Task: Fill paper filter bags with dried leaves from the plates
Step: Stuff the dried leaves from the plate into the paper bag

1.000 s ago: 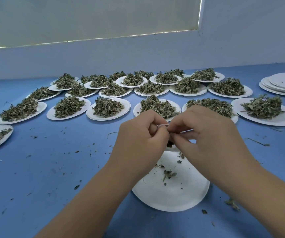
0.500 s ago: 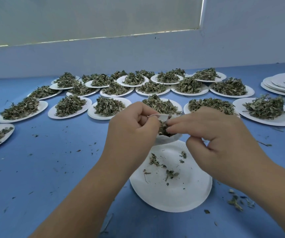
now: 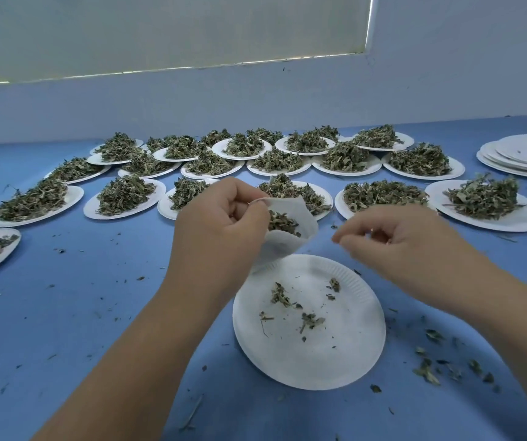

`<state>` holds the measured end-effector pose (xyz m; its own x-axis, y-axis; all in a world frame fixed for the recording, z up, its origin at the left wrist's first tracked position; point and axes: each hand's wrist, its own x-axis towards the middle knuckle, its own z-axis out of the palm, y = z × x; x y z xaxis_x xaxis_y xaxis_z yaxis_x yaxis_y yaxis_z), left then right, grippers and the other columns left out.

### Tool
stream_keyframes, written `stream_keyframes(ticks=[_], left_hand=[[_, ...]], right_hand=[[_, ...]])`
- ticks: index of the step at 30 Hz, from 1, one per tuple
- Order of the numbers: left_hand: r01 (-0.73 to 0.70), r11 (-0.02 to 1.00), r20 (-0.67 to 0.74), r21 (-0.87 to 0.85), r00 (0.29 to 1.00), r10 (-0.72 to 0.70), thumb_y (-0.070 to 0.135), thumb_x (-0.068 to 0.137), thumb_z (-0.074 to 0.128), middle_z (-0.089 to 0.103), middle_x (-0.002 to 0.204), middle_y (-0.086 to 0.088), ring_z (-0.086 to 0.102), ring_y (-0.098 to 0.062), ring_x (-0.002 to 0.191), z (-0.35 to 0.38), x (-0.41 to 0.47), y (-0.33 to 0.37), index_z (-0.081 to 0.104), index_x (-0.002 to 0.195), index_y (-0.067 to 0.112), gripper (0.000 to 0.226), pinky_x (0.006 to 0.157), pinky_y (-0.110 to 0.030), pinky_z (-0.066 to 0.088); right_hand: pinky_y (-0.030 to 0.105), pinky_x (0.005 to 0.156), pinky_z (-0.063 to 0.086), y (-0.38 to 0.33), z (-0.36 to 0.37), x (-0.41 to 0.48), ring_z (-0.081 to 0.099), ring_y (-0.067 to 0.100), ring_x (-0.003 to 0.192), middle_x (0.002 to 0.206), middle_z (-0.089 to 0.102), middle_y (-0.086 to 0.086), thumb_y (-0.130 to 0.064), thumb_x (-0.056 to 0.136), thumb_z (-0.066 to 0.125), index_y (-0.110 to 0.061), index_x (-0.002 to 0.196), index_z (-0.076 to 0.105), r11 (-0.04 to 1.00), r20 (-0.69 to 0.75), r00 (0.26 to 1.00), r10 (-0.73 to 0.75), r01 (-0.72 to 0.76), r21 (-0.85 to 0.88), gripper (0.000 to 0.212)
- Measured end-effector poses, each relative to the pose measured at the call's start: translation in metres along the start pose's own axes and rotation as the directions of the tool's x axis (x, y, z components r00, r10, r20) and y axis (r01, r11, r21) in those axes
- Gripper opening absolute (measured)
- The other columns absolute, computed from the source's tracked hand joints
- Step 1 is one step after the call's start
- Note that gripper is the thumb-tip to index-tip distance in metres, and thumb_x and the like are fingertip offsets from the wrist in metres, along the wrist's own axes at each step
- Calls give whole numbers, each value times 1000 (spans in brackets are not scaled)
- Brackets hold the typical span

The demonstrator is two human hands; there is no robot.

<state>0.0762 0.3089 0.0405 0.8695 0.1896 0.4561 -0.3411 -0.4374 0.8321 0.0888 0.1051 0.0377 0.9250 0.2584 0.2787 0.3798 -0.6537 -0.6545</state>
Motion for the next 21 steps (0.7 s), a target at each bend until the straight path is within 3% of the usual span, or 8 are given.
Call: stream_keyframes(ticks=[3, 8, 13, 16, 21], left_hand=[[0, 1000, -6, 9, 1000, 0, 11, 88, 59, 61, 65, -8, 38, -1, 41, 0, 1, 0, 66, 75, 24, 20, 42, -10, 32], [3, 1000, -1, -1, 1000, -3, 10, 88, 58, 58, 64, -11, 37, -1, 42, 0, 0, 0, 66, 75, 23, 20, 42, -9, 31], [-8, 1000, 10, -2, 1000, 8, 9, 88, 59, 59, 68, -14, 38, -3, 45, 1, 0, 0, 66, 74, 23, 21, 43, -11, 33], [-17, 1000, 17, -4, 1000, 17, 9, 88, 59, 57, 66, -13, 38, -2, 45, 0, 0, 0, 66, 73, 24, 22, 43, -10, 33], [-23, 1000, 18, -20, 1000, 24, 8, 87, 58, 53, 64, -15, 37, -4, 47, 1, 0, 0, 66, 73, 22, 21, 44, -10, 33]], right_hand=[[16, 64, 43, 4, 11, 1, 52, -1, 73, 85, 57, -18, -44, 88, 59, -37, 98, 71, 929, 229, 973, 27, 60, -365, 17], [15, 62, 34, 4, 15, -1, 46, -4, 75, 94, 49, -19, -53, 83, 63, -41, 115, 64, 907, 303, 950, 76, 61, -416, 34], [25, 75, 47, 5, 19, -3, 51, 2, 85, 96, 51, -16, -48, 88, 58, -36, 104, 70, 886, 324, 944, 67, 93, -455, 23], [34, 77, 52, 4, 22, -4, 59, 9, 83, 93, 62, -8, -41, 89, 57, -28, 96, 72, 882, 303, 950, 80, 75, -466, 20], [27, 77, 53, -1, 27, -5, 58, 3, 83, 91, 63, -16, -36, 91, 56, -38, 96, 71, 883, 251, 963, 94, 36, -468, 16]])
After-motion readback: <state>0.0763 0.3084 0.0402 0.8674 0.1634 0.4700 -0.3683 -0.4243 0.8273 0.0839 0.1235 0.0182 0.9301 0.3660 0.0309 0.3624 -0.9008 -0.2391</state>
